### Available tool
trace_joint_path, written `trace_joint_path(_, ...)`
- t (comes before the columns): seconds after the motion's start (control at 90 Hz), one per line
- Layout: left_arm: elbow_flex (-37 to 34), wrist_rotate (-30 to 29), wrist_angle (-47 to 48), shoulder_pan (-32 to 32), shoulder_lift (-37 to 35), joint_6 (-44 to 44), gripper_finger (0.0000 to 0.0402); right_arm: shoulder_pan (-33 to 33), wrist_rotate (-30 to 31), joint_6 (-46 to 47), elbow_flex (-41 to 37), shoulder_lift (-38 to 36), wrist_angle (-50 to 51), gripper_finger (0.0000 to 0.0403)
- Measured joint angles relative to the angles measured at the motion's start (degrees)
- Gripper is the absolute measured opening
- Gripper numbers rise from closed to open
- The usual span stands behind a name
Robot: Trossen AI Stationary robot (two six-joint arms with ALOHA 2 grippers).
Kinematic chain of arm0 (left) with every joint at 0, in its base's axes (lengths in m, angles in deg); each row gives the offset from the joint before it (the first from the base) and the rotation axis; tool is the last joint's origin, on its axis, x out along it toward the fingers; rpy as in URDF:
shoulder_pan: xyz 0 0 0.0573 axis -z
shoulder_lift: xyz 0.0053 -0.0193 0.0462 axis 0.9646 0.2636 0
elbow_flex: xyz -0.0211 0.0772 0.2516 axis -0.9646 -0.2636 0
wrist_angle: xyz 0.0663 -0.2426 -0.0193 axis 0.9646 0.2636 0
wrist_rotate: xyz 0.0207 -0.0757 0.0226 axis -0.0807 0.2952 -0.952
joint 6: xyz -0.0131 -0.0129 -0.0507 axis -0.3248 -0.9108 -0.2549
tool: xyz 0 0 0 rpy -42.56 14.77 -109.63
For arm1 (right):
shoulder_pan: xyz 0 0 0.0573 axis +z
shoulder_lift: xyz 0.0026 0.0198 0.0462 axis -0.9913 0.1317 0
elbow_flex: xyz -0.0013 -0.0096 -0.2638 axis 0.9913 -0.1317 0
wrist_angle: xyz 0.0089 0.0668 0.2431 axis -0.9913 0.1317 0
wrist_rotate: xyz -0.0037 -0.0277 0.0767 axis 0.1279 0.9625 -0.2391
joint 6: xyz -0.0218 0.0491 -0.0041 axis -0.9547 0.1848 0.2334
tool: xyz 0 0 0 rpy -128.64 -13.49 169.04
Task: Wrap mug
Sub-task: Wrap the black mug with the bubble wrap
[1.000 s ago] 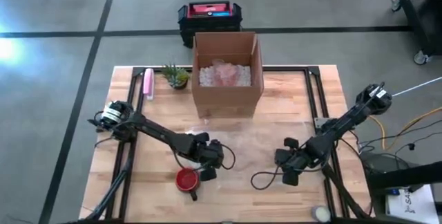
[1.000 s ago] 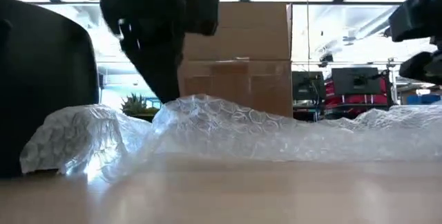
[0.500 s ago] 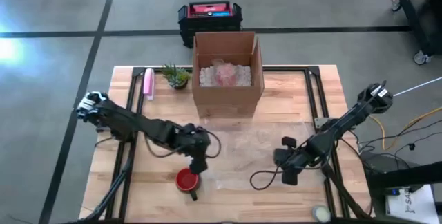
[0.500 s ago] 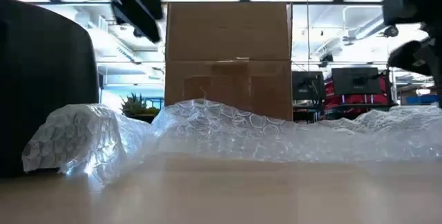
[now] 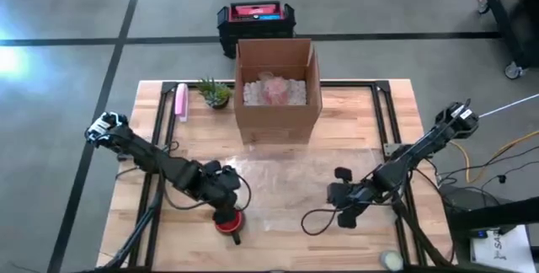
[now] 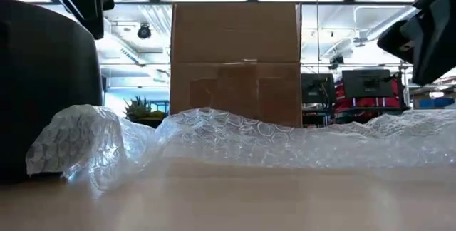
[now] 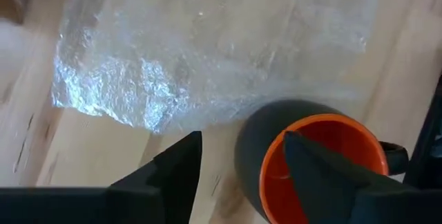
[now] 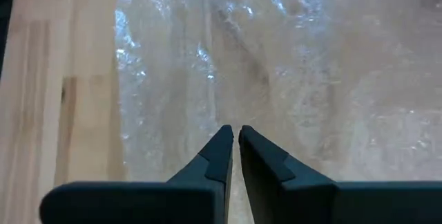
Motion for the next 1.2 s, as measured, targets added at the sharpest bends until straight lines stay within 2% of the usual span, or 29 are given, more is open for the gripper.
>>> trace_joint_path(0.3, -5.1, 8.9, -6.3, 0.5, 1.4, -3.5, 0.0191, -0.1, 0.6, -1.4, -0.1, 2.8, -0.1, 0.0014)
trace_joint_path(0.567, -11.2, 12.5, -12.2, 0.5, 2.9, -3.1, 0.0187, -0.2, 0.8, -1.6, -0.1, 6.8, -0.1, 0.0014)
trace_joint_path(0.933, -14.1, 11.3, -15.5, -0.3, 2.9, -1.6, 0.0103, -0.4, 0.7, -4.6, -0.1, 7.2, -1.6, 0.0014)
trace_joint_path(1.133, -15.1, 9.4, -14.9, -0.3, 2.9, 1.8, 0.0021, -0.4, 0.7, -3.5, -0.1, 7.2, -1.7, 0.0014)
trace_joint_path(1.2, -15.2, 9.6, -14.5, -0.4, 2.9, 1.8, 0.0011, -0.4, 0.7, -4.0, -0.1, 7.2, -1.6, 0.0014)
